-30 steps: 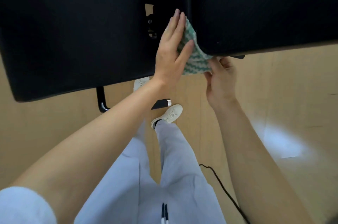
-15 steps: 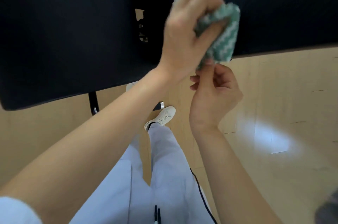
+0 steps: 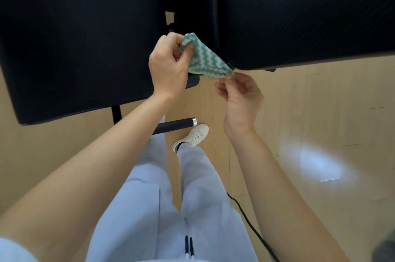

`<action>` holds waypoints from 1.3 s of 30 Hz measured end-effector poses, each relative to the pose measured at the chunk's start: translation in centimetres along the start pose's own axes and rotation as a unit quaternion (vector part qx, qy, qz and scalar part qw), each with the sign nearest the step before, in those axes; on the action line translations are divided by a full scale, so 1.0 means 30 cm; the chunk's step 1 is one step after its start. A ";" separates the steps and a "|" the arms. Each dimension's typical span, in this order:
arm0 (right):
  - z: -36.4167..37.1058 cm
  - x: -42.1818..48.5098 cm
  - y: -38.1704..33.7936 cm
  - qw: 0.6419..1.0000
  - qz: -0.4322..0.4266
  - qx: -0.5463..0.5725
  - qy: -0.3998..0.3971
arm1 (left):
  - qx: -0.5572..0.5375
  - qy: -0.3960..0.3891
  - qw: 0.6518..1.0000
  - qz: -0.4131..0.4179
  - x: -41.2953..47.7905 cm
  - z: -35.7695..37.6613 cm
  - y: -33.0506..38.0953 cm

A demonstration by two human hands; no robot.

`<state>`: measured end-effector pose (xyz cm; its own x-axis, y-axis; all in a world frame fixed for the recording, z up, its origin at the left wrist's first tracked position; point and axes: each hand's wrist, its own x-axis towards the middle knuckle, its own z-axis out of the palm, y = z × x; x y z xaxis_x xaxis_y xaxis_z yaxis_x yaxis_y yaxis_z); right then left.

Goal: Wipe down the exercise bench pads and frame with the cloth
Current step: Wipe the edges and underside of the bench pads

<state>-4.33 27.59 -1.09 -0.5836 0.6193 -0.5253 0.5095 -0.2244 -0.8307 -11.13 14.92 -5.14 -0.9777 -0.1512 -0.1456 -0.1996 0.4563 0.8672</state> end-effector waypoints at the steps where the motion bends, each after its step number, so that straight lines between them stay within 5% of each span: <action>1: 0.010 0.003 -0.010 0.999 0.003 0.036 -0.003 | -0.045 0.010 0.999 0.007 0.014 -0.007 0.024; 3: 0.031 0.014 -0.020 0.996 0.004 0.083 0.009 | -0.111 0.008 0.993 0.035 0.037 0.001 0.066; 8: 0.036 0.031 0.020 0.997 -0.001 0.064 0.052 | -0.121 -0.237 0.962 0.061 0.014 0.123 0.010; 18: 0.052 0.091 0.064 0.995 -0.032 -0.042 -0.084 | -0.114 -0.231 0.965 -0.040 0.344 0.222 0.024; 23: 0.110 0.099 0.067 0.996 -0.029 -0.074 -0.032 | -0.081 -0.236 0.964 -0.089 0.576 0.227 0.045; 26: 0.132 0.097 0.064 0.997 -0.027 -0.074 -0.015 | -0.070 -0.239 0.967 -0.056 0.475 0.225 0.031; 33: 0.110 0.101 0.094 0.995 -0.001 -0.080 -0.065 | -0.138 -0.289 0.930 -0.180 -0.008 0.173 -0.104; 39: 0.057 0.127 0.099 0.988 0.008 -0.082 -0.129 | -0.054 -0.225 0.938 -0.257 0.040 0.217 0.004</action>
<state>-6.12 28.01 -5.87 -0.7054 0.3986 -0.5861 0.6040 -0.0946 -0.7913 -12.75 20.51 -8.31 -0.6874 0.0693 -0.7230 -0.6682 0.3296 0.6669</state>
